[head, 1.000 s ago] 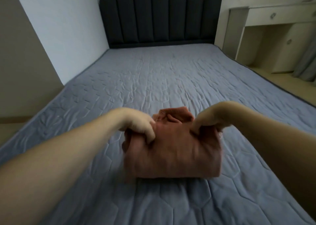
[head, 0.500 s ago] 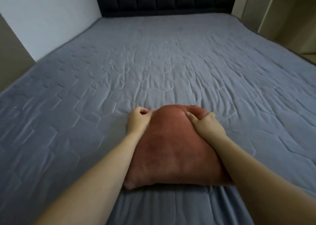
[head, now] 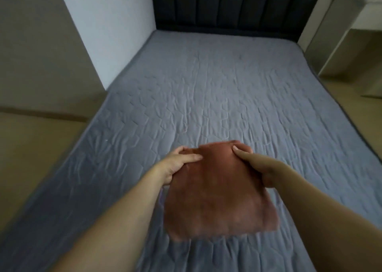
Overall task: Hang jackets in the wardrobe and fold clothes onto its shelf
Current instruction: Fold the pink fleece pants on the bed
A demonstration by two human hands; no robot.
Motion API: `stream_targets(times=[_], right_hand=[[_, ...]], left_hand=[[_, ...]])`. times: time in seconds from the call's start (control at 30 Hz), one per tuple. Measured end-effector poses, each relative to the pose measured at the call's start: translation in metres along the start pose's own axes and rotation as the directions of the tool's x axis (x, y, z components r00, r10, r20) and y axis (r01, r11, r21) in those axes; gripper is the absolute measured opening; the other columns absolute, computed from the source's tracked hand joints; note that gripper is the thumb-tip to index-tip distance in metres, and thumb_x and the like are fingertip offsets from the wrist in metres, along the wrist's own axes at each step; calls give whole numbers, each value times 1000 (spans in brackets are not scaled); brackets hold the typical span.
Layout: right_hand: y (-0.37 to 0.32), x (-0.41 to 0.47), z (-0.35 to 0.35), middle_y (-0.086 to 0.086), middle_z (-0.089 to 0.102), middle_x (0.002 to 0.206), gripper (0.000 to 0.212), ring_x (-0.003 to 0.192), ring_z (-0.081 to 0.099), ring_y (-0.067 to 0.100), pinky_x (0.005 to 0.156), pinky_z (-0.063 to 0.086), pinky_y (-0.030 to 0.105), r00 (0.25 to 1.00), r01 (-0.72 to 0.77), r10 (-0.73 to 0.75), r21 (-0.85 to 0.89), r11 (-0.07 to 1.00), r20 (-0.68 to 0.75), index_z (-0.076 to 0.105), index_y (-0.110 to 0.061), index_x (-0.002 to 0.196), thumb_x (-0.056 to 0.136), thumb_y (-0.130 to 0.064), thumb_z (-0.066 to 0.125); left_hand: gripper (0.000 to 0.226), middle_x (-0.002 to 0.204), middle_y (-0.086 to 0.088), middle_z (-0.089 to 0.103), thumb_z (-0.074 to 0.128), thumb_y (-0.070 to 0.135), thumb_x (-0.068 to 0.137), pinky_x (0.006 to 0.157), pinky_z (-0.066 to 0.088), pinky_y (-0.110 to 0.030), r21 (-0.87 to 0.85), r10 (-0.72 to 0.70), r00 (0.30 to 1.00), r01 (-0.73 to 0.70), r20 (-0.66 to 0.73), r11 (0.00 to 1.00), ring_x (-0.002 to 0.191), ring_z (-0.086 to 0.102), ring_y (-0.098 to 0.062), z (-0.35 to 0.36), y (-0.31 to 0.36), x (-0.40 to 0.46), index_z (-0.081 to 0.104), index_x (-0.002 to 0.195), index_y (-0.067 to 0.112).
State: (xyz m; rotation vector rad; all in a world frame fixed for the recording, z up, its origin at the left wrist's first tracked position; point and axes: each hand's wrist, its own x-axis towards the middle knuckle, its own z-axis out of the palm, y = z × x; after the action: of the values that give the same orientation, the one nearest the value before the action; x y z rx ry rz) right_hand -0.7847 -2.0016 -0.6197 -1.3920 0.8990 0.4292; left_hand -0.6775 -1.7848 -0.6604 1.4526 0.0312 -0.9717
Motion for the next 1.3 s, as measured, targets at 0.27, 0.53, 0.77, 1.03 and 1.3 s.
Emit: stream_targets(times=[0.27, 0.53, 0.77, 1.03, 1.3], right_hand=[[-290, -283, 194, 10, 73, 102, 49, 88, 72, 25, 66, 57, 34, 903, 357, -317, -95, 929, 291, 58, -26, 126, 84, -49, 65], [-430, -499, 440, 14, 71, 111, 61, 102, 68, 31, 87, 54, 45, 686, 517, -321, -127, 846, 652, 62, -21, 120, 73, -58, 69], [-470, -565, 649, 16, 71, 108, 56, 98, 68, 31, 82, 55, 40, 522, 635, -383, -47, 771, 762, 59, -14, 127, 81, -42, 70], [-507, -547, 882, 16, 72, 102, 53, 89, 70, 29, 67, 55, 33, 424, 673, -369, -15, 739, 827, 58, -12, 126, 82, -38, 72], [-573, -559, 1149, 14, 74, 94, 54, 82, 73, 27, 67, 58, 34, 285, 677, -291, 23, 735, 913, 56, -14, 126, 80, -36, 74]], left_hand=[[48, 88, -12, 74, 81, 20, 67, 61, 58, -31, -22, 242, 919, -262, -312, 965, 70, 72, -21, -135, 301, -330, 63, 110, 9], [60, 94, -12, 74, 82, 29, 62, 67, 58, -35, 76, 382, 729, -415, -568, 907, 77, 72, -23, -299, 438, -637, 62, 114, 9], [62, 111, -18, 70, 82, 36, 67, 83, 57, -43, 126, 398, 596, -445, -698, 887, 100, 69, -33, -441, 454, -782, 63, 119, 7], [61, 102, -14, 74, 87, 40, 62, 76, 58, -41, 161, 363, 477, -413, -800, 896, 92, 72, -30, -633, 453, -842, 68, 113, 11], [39, 91, -12, 75, 83, 34, 74, 63, 58, -34, 196, 298, 213, -398, -931, 896, 81, 74, -26, -845, 492, -929, 71, 100, 8]])
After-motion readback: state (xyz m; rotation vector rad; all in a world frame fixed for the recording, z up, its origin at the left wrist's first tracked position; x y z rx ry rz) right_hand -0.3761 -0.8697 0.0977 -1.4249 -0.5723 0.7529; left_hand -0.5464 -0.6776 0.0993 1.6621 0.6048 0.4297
